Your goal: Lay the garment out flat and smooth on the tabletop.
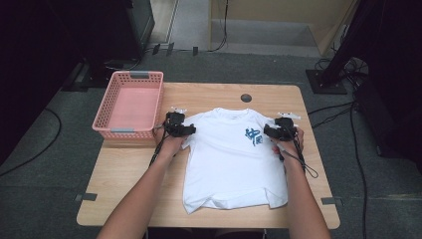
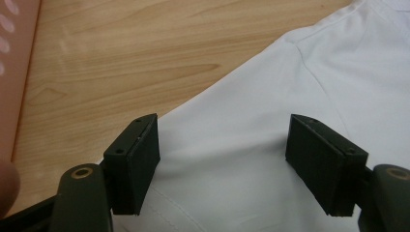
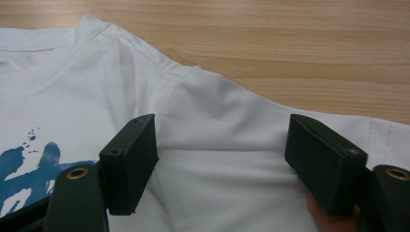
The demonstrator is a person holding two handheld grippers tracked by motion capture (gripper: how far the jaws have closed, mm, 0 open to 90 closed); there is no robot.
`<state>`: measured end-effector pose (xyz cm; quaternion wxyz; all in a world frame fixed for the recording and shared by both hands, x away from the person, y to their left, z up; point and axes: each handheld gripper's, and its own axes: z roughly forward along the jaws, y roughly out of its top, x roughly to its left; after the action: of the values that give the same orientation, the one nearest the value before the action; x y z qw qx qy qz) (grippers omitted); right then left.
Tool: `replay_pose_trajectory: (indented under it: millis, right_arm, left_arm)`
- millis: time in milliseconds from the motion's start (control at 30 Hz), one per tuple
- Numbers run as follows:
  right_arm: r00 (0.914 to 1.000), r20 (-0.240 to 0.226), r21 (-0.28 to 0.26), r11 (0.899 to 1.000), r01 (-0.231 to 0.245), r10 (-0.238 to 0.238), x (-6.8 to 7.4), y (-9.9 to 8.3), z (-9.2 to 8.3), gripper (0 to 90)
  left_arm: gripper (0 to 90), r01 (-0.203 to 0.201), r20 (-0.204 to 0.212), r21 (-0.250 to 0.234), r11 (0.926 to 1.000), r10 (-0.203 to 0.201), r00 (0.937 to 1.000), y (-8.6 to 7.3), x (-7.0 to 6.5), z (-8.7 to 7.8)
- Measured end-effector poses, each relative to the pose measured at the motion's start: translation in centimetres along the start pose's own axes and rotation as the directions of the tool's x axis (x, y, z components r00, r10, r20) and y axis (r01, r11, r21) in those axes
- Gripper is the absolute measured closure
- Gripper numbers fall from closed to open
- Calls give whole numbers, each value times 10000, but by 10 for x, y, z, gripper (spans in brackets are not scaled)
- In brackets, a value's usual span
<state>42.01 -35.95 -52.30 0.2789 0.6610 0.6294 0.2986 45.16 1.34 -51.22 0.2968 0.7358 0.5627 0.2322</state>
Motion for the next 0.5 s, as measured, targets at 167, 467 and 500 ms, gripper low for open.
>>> replay_pose_trajectory:
  millis: [167, 467, 500]
  right_arm:
    - [9996, -112, -35, 9997, 255, -255, 2, 3, 6, 241]
    - [9954, -848, -306, 9984, -480, 452, -4, 13, -6, 232]
    - [9955, -837, -391, 9981, -479, 445, -5, 13, -9, 233]
  left_arm:
    - [268, -2, -13, -245, 9997, 2, 10000, 1, 2, 4]
    - [280, 378, 790, -315, 9988, -352, 9963, 7, 5, -8]
    - [279, 286, 824, -384, 9989, -254, 9963, 7, 4, -11]
